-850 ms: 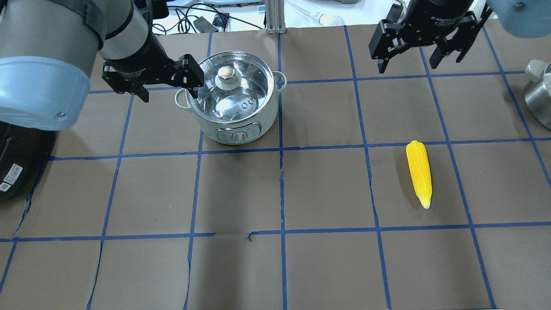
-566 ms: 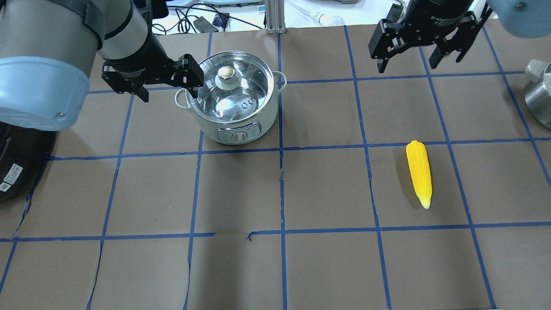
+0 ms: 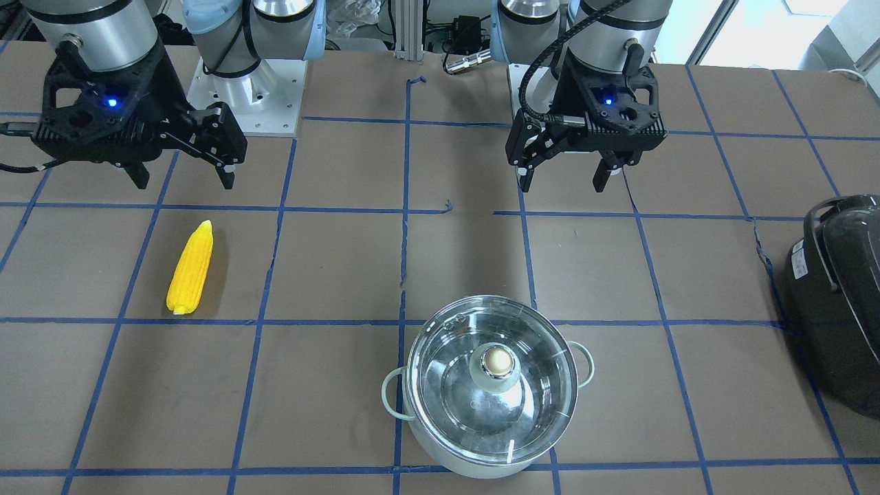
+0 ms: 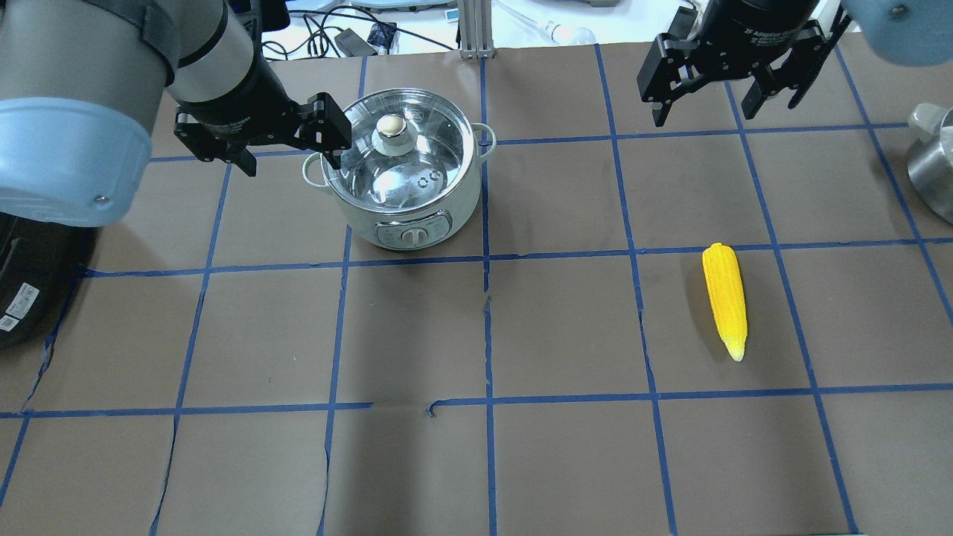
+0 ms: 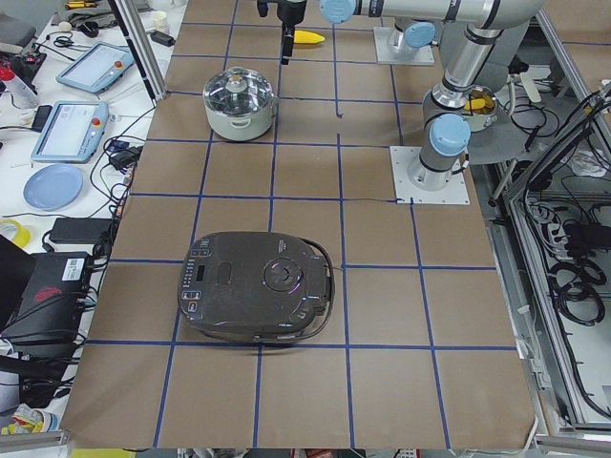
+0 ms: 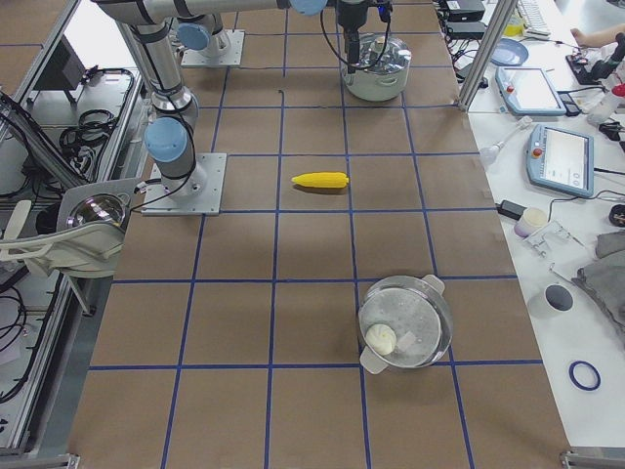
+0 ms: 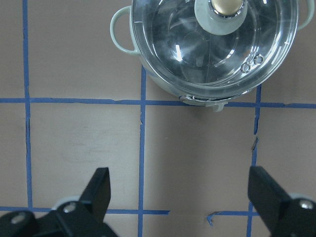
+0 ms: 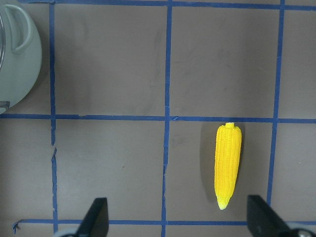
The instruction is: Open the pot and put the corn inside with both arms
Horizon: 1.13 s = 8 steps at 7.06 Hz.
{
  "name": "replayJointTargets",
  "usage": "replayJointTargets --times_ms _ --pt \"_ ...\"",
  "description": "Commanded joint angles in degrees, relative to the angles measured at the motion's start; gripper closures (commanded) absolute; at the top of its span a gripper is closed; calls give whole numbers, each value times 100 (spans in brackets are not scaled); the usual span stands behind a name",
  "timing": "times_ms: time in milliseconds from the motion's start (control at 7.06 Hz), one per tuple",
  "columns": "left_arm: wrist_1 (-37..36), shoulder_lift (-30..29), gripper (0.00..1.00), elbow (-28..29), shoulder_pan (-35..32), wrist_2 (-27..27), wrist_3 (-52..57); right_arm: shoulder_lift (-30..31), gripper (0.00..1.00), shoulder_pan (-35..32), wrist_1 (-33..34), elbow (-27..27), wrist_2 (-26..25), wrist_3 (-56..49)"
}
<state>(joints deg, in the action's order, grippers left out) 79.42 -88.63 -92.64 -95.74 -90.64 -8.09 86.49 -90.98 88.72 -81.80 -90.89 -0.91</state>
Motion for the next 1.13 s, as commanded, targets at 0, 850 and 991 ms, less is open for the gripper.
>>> replayJointTargets --times_ms 0,850,991 --pt "30 3 0 0 3 12 0 -26 0 10 31 -3 -34 -58" --pt "39 12 0 9 11 12 0 -35 0 10 -13 -29 -51 30" --pt "39 21 0 0 20 12 0 -35 0 18 74 -29 -51 12"
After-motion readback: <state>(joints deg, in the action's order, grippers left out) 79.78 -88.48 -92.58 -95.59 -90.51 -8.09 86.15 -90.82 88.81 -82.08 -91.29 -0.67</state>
